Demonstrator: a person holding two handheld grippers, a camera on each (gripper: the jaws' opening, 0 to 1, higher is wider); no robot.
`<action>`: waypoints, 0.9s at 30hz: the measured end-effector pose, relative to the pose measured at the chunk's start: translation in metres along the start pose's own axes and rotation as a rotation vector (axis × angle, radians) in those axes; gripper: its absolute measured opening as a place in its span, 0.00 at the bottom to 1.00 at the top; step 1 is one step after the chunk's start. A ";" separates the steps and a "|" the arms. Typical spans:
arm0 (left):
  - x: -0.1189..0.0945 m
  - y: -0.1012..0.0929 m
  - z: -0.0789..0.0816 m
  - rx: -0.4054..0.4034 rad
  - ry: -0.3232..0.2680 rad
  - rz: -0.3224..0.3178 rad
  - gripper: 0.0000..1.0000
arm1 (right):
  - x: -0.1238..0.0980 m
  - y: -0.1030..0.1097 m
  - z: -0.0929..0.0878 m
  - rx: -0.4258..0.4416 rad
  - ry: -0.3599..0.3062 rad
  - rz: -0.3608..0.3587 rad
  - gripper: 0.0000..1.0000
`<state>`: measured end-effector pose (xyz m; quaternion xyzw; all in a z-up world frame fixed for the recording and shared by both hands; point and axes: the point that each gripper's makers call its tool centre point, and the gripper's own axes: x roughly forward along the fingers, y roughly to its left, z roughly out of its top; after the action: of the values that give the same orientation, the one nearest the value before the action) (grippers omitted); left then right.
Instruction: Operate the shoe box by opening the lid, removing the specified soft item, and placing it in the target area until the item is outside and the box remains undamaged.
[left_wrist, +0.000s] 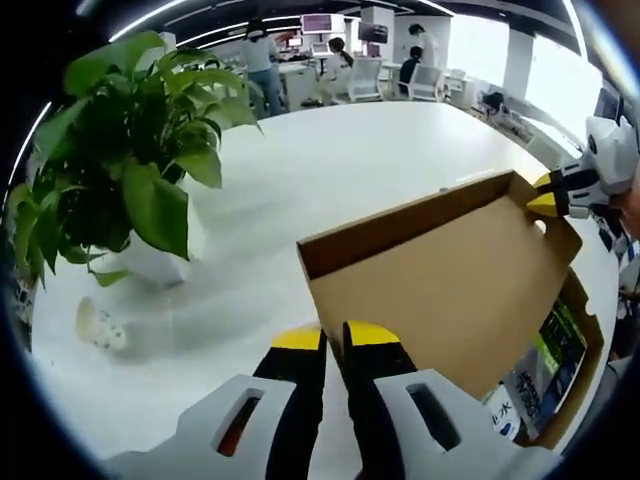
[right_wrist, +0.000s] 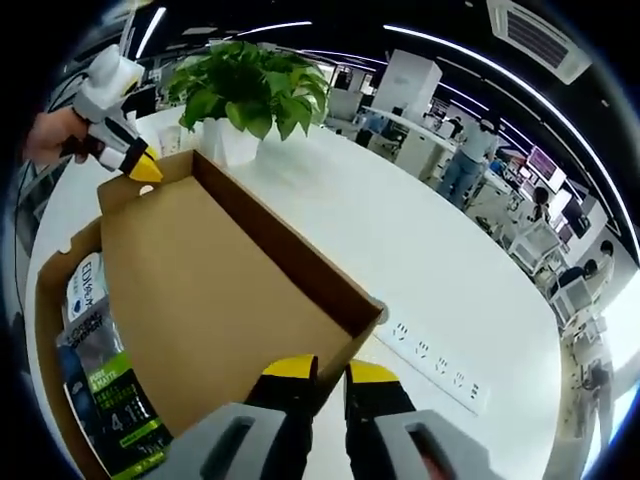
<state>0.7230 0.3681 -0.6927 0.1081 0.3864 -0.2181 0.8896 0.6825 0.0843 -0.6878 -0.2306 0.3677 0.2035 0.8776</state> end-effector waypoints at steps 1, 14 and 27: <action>0.001 0.000 0.000 0.001 0.002 0.000 0.06 | 0.001 0.000 -0.001 0.002 0.002 0.001 0.05; 0.007 -0.005 -0.018 0.012 0.044 -0.002 0.06 | 0.007 0.008 -0.016 0.004 0.037 0.022 0.07; 0.007 -0.007 -0.022 0.005 0.069 -0.009 0.06 | 0.010 0.012 -0.019 -0.007 0.055 0.033 0.08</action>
<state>0.7100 0.3678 -0.7135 0.1160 0.4170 -0.2194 0.8744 0.6724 0.0854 -0.7104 -0.2330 0.3948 0.2129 0.8629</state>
